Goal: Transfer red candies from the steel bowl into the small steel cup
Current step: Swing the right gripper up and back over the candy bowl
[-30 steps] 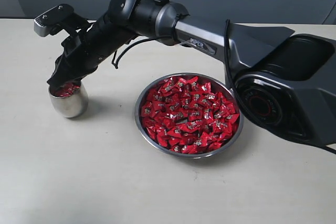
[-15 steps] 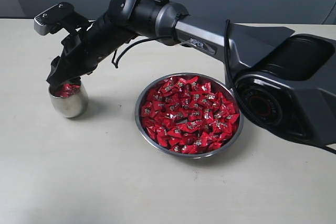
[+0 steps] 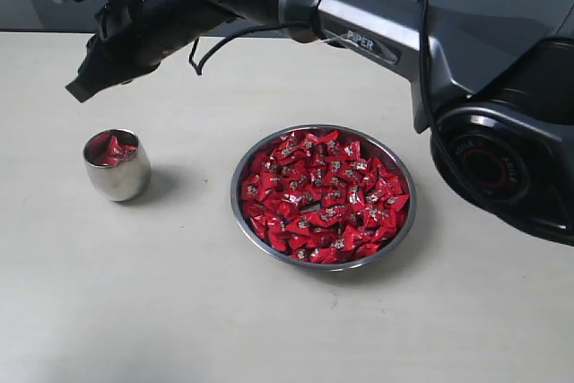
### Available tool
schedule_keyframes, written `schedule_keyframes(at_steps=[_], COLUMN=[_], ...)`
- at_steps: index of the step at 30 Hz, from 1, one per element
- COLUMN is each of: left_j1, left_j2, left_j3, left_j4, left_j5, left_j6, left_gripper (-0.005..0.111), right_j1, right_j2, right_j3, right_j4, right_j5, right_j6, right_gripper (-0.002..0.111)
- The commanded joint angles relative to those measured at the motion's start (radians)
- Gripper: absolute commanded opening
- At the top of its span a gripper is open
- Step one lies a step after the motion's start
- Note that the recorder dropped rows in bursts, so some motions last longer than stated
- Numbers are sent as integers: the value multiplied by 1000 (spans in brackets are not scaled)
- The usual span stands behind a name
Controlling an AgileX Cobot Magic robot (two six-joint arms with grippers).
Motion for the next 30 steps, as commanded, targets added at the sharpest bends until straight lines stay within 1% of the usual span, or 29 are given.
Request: schedule_keyframes(at_steps=[1, 5, 9, 12, 15, 20, 22, 25, 27, 28, 30], left_j1=[-8, -8, -8, -8, -8, -8, -8, -8, -8, -8, -8], left_j2=[-4, -4, -4, -4, -4, -4, -4, -4, -4, -4, -4], left_j3=[4, 4, 4, 4, 4, 4, 4, 4, 4, 4, 4], left_j4=[1, 1, 1, 1, 1, 1, 1, 1, 1, 1, 1], left_j5=[-2, -2, -2, -2, -2, -2, -2, -2, -2, -2, -2], left_j6=[-3, -3, -3, -3, -3, -3, -3, -3, -3, -3, -3], left_gripper=[0, 0, 0, 0, 0, 0, 0, 0, 0, 0, 0], right_j1=[-43, -77, -94, -98, -113, -178, -208, -245, -258, -264, -264], right_j2=[-13, -31, -97, -166, -237, -350, -398, -459, -495, -513, -546], right_j3=[7, 74, 214, 358, 499, 716, 796, 896, 947, 968, 985], right_j4=[75, 150, 208, 285, 387, 523, 554, 542, 502, 464, 332], right_j5=[-49, -81, -198, -276, -317, -315, -315, -315, -311, -292, -225], right_j6=[4, 3, -37, -143, -249, -405, -437, -437, -437, -433, -414], right_gripper=[-1, -1, -1, -1, -1, -1, -1, -1, -1, -1, -1])
